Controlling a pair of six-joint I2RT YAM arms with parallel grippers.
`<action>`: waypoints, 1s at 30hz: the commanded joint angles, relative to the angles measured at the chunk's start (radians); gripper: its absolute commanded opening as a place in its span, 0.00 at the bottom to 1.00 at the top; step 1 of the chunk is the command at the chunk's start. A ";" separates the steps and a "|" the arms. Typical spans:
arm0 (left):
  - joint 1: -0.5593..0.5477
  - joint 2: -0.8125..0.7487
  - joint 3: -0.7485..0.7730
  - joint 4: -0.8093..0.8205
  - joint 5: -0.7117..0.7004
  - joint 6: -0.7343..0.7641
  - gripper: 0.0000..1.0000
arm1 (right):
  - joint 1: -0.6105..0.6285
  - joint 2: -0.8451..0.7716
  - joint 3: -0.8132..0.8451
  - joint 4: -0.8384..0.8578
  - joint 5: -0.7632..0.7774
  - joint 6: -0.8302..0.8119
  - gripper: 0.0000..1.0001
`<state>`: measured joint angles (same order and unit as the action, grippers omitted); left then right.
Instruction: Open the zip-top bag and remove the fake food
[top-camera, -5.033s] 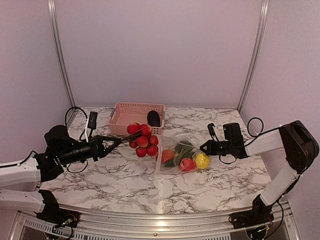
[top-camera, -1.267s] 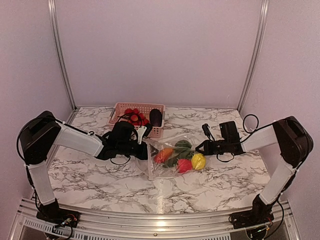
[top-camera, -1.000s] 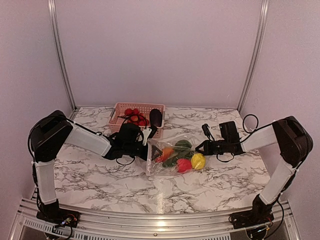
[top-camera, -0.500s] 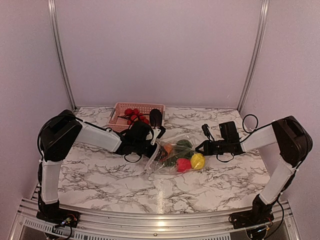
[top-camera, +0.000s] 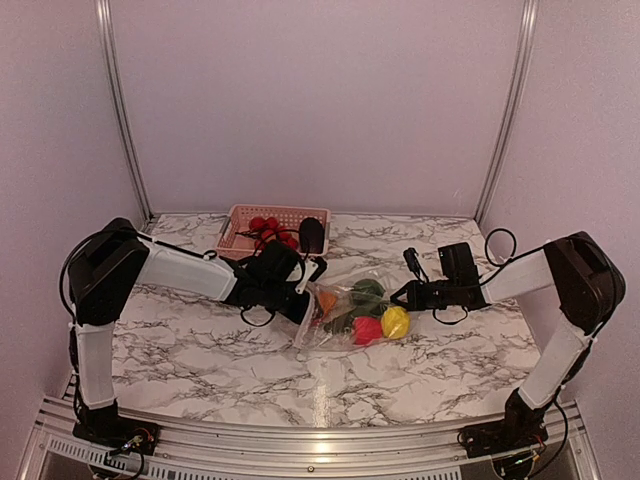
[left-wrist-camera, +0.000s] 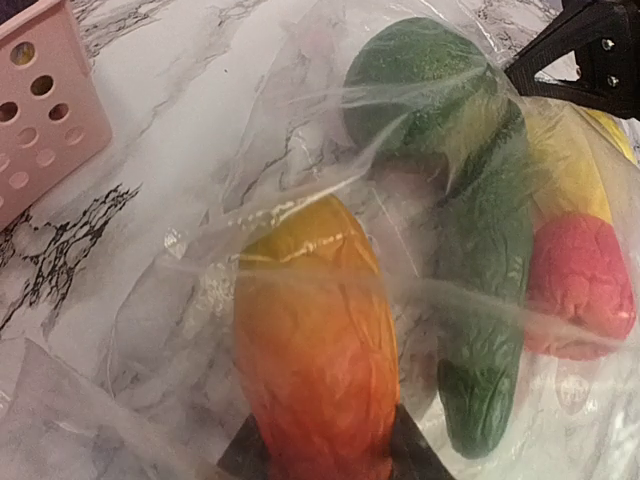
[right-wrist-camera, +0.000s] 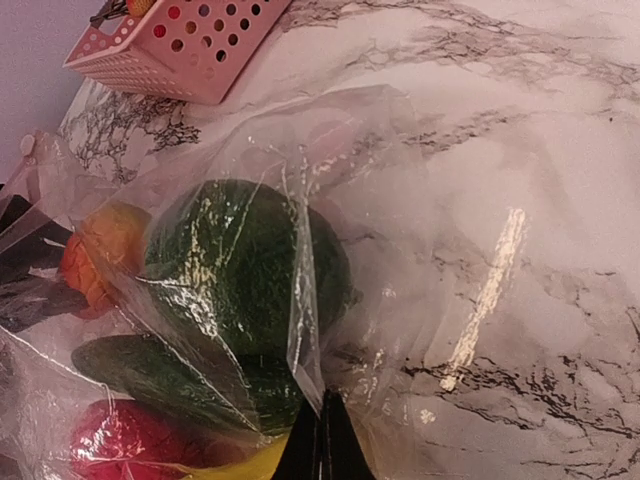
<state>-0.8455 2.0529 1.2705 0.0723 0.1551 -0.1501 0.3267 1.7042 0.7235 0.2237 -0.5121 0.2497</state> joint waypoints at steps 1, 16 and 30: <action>-0.003 -0.156 -0.083 -0.070 0.005 -0.017 0.21 | -0.010 -0.022 0.007 -0.007 0.016 -0.004 0.00; -0.003 -0.568 -0.452 -0.111 0.017 -0.119 0.19 | -0.019 -0.037 -0.035 0.031 0.007 0.001 0.00; 0.217 -0.843 -0.537 -0.007 0.183 -0.183 0.19 | -0.018 -0.017 -0.022 0.031 0.005 -0.004 0.00</action>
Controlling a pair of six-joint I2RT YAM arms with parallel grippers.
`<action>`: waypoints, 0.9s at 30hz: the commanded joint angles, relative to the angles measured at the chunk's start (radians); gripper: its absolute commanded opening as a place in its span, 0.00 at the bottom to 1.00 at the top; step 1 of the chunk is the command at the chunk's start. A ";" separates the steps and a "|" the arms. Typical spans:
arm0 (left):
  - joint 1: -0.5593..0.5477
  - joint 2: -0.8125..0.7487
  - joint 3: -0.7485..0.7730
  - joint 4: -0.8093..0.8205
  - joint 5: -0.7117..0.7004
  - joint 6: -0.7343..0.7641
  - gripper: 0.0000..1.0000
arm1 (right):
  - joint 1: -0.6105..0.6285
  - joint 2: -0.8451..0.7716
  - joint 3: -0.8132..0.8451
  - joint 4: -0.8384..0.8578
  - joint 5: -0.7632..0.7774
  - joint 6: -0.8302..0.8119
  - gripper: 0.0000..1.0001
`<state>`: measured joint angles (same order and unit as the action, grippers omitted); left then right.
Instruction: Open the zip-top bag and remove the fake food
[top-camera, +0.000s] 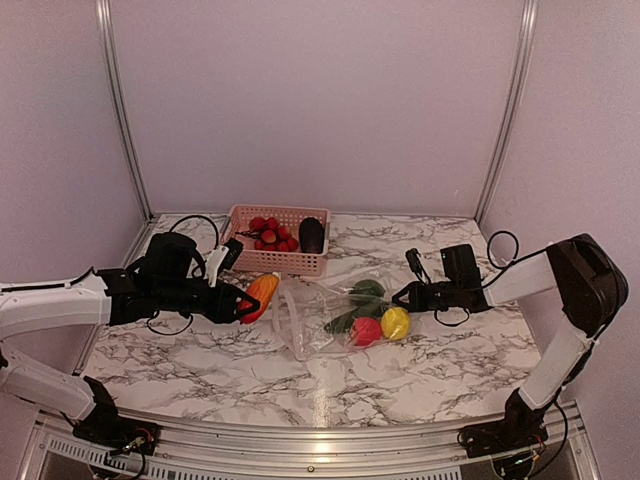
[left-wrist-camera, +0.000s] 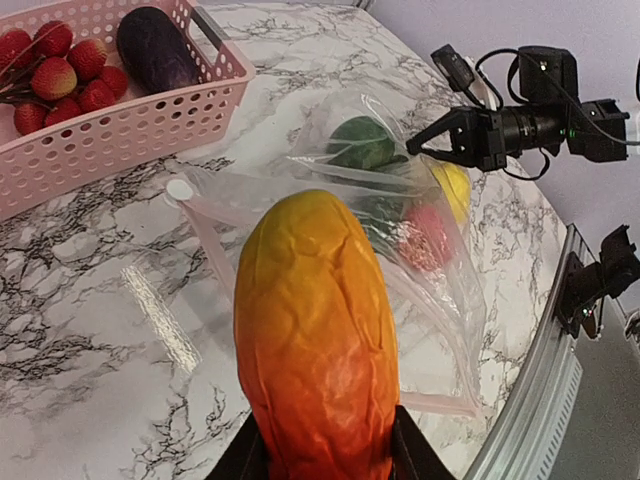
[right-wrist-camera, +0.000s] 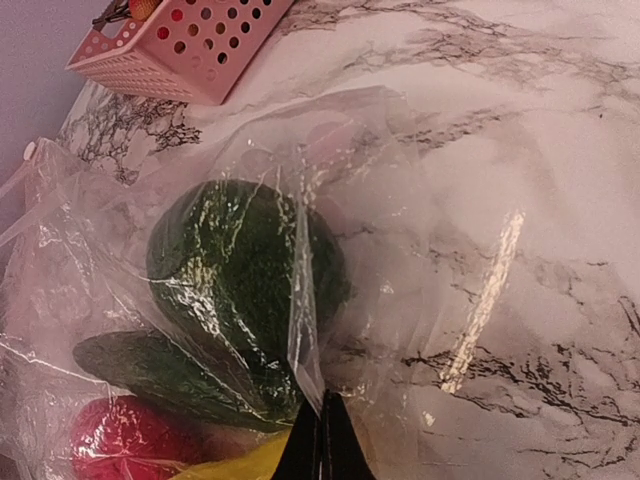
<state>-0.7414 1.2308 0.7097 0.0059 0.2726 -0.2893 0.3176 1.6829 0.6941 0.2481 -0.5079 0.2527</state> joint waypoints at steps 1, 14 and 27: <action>0.145 -0.012 0.040 0.067 0.067 -0.055 0.19 | -0.009 0.006 0.007 0.007 0.001 -0.006 0.00; 0.370 0.382 0.583 -0.168 -0.122 0.027 0.21 | -0.009 0.022 0.017 0.012 -0.012 -0.004 0.00; 0.419 0.786 1.041 -0.415 -0.330 0.241 0.26 | -0.009 0.050 0.021 0.026 -0.020 0.000 0.00</action>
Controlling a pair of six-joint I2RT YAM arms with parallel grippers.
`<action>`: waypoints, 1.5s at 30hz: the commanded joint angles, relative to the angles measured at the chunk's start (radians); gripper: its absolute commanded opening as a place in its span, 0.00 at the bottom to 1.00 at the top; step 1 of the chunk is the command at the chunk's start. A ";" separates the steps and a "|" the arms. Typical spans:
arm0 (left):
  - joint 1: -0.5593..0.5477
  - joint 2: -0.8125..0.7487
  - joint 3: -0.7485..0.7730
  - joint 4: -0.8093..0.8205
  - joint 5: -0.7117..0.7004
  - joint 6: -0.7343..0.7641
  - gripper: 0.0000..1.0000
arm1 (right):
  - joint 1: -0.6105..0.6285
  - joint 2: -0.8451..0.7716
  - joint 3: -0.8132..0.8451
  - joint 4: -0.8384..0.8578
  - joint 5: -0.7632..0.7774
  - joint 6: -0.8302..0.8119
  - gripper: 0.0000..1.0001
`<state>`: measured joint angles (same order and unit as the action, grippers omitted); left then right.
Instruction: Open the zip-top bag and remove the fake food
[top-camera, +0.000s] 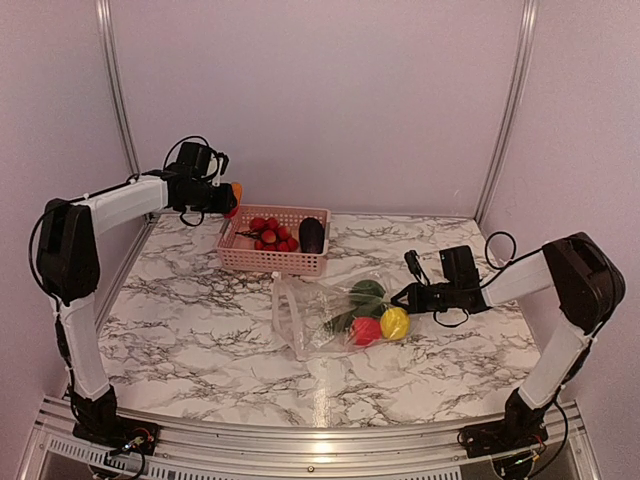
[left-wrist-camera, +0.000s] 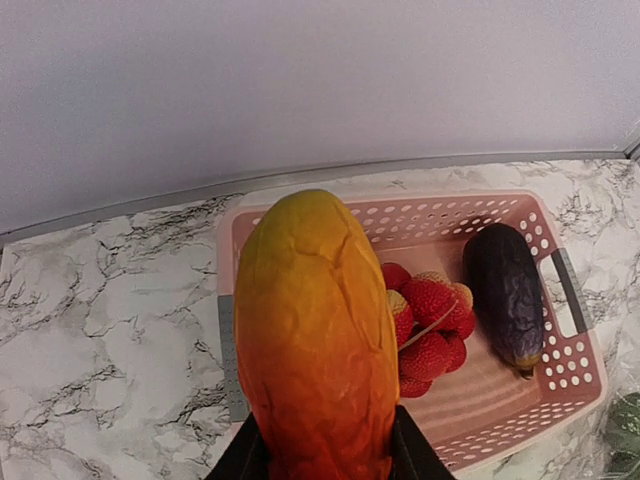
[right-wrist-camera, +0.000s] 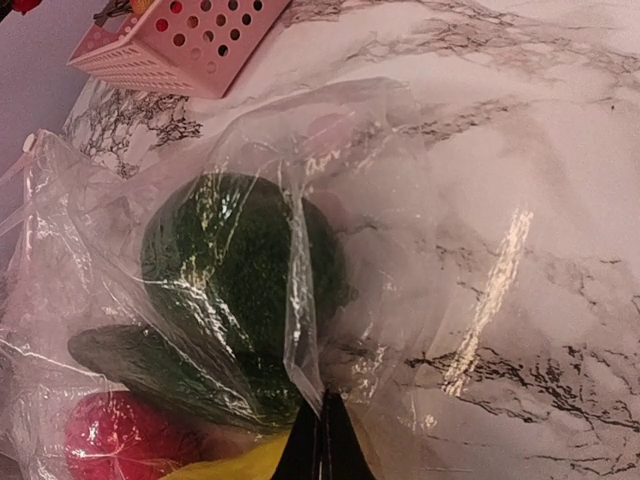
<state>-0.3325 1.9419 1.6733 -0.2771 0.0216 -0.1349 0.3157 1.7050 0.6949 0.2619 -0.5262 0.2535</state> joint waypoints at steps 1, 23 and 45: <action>0.011 0.092 0.086 -0.134 -0.090 0.093 0.26 | -0.008 0.029 0.020 0.015 -0.004 0.000 0.00; 0.020 0.217 0.216 -0.180 -0.082 0.145 0.70 | -0.007 0.027 0.023 0.008 -0.019 0.001 0.00; 0.000 -0.036 -0.117 0.045 0.162 0.066 0.67 | -0.007 -0.018 0.009 -0.006 -0.032 -0.003 0.00</action>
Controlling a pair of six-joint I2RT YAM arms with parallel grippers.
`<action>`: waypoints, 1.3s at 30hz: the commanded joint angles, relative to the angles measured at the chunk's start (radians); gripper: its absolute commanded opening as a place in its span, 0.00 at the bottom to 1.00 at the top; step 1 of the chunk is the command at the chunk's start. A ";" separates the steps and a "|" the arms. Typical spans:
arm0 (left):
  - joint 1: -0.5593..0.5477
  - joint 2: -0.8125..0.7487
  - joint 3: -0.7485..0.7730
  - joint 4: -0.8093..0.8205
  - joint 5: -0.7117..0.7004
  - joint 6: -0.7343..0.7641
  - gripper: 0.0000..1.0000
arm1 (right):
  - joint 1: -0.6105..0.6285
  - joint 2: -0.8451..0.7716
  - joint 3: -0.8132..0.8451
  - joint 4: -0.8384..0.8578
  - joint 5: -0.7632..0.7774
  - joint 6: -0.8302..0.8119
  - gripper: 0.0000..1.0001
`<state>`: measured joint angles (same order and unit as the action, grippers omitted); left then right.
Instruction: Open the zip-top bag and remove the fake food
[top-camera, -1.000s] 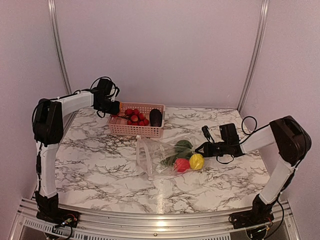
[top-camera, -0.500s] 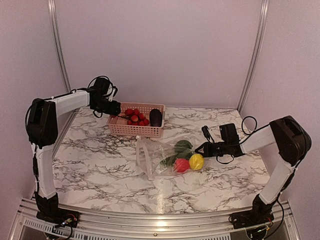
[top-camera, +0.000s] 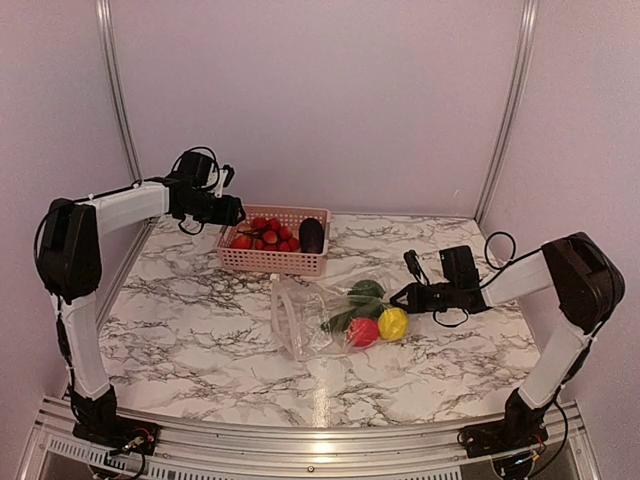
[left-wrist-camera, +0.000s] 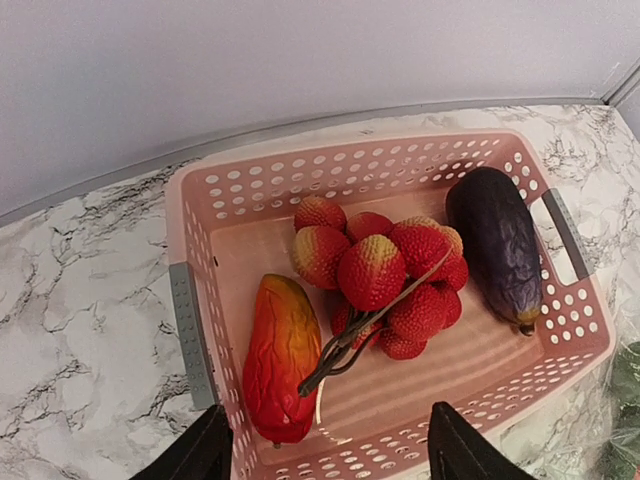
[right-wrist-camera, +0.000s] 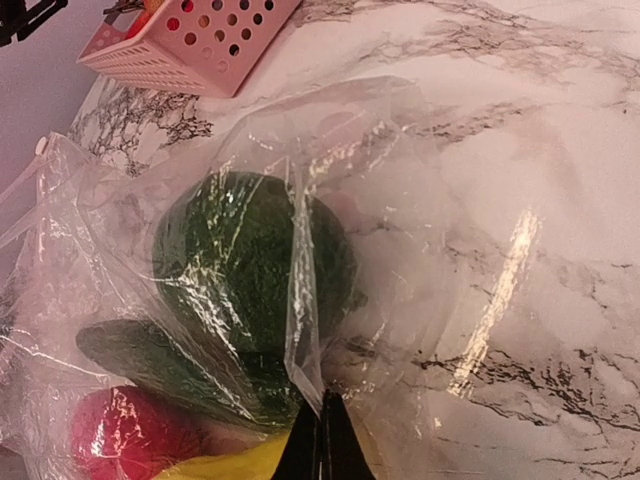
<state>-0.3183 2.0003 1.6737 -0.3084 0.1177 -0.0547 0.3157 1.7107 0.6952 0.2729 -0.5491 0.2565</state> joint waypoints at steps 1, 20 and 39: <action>-0.023 -0.137 -0.180 0.115 0.072 -0.013 0.66 | -0.007 -0.025 0.009 -0.017 -0.010 -0.007 0.00; -0.304 -0.709 -1.083 0.587 0.206 -0.189 0.38 | 0.008 -0.015 0.002 0.006 -0.037 0.000 0.00; -0.544 -0.223 -0.793 0.720 0.161 -0.072 0.34 | 0.009 0.019 0.037 -0.015 -0.043 -0.004 0.00</action>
<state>-0.8181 1.7218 0.7918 0.4068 0.3031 -0.1951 0.3168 1.7088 0.6991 0.2710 -0.5766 0.2565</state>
